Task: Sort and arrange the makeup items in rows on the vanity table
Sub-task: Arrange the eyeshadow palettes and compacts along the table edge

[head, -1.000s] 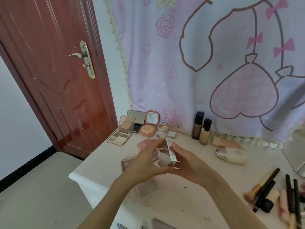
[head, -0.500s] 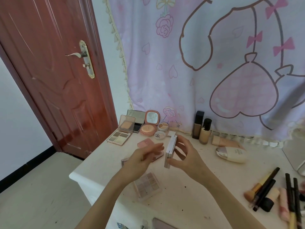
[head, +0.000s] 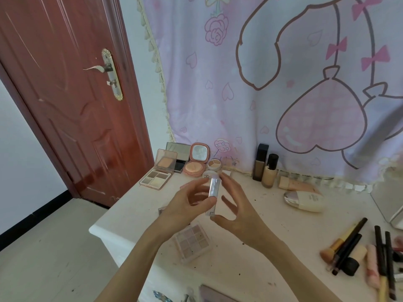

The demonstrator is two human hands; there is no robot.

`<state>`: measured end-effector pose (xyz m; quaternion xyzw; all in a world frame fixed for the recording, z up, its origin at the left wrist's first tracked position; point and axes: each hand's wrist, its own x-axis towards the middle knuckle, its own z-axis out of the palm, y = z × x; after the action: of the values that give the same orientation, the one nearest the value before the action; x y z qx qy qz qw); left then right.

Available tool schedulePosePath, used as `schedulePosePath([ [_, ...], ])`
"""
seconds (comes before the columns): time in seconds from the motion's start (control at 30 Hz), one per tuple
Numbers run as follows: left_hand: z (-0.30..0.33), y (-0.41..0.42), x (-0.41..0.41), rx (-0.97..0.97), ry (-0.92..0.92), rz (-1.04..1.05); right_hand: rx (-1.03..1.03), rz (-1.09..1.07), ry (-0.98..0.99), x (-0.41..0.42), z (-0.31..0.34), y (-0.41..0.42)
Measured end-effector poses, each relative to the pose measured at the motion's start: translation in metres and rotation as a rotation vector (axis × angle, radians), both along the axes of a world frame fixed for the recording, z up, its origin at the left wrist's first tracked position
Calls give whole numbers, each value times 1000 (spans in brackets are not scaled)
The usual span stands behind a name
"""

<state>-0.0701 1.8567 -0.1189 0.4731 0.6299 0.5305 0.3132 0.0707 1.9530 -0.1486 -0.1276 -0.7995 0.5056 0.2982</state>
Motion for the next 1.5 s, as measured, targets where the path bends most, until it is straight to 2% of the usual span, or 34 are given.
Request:
schedulePosePath([
  [0.07, -2, -2, -2, 90, 80, 15, -428, 83, -9, 4, 5, 2],
  [0.13, -1, -5, -4, 136, 278, -10, -884, 91, 10, 4, 9, 8],
  [0.17, -1, -5, -5, 145, 369, -31, -976, 79, -20, 3, 12, 10],
  [0.2, 0, -6, -5, 146, 440, -47, -974, 86, -69, 2, 15, 12],
  [0.27, 1, -7, -2, 152, 497, -71, -906, 121, -111, -1, 20, 13],
  [0.4, 7, -8, 2, 154, 502, -88, -814, 208, -71, 0, 23, 15],
  [0.5, 9, -9, -2, 53, 517, -192, -678, 198, -82, 0, 25, 15],
  [0.57, 9, -10, -7, 0, 426, -216, -477, 84, -99, 0, 22, 15],
  [0.7, 11, -8, -4, -135, 91, -85, -112, -50, -94, -1, 12, 11],
  [0.8, 7, -4, 4, -194, 99, -91, 58, -64, -106, -4, 4, 7],
  [0.87, 4, -4, 5, -159, 17, -93, 123, -50, -131, -6, 3, 6],
  [1.1, -7, -11, -3, -163, -42, -65, 239, -41, -133, -10, 3, -5],
  [1.3, -1, -16, -18, -173, -107, -113, 207, -24, -78, -21, 2, -7],
  [1.43, 2, -17, -37, -191, -201, -64, 114, -37, 0, -34, 2, -5],
  [1.5, 4, -17, -48, -216, -160, -110, 85, -12, -10, -44, -1, -3],
])
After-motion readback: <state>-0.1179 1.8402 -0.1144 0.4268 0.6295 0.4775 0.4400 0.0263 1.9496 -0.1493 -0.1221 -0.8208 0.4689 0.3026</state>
